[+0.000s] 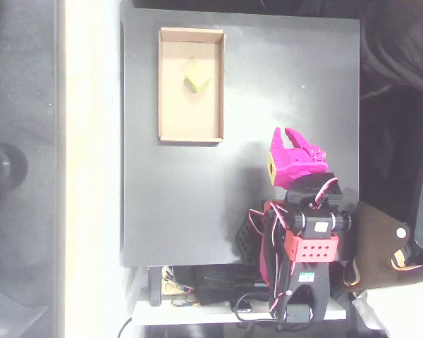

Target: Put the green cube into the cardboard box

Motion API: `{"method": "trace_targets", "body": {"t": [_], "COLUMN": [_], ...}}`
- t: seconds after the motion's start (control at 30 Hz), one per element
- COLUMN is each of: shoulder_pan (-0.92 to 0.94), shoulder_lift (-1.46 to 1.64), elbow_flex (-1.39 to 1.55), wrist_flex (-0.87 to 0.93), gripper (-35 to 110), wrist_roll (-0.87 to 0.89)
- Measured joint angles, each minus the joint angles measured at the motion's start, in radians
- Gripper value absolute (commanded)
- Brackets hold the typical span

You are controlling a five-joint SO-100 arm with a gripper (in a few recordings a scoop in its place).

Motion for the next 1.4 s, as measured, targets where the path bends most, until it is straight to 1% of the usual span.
{"method": "trace_targets", "body": {"t": [0.33, 0.57, 1.23, 1.4], "shoulder_pan": [-0.008, -0.006, -0.008, -0.008], "shoulder_lift": [0.104, 0.106, 0.100, 0.106], "elbow_flex": [0.176, 0.235, 0.290, 0.290], "wrist_flex": [0.000, 0.006, 0.006, 0.074], "gripper": [4, 4, 4, 4], "wrist_roll": [0.000, 0.000, 0.000, 0.000]}}
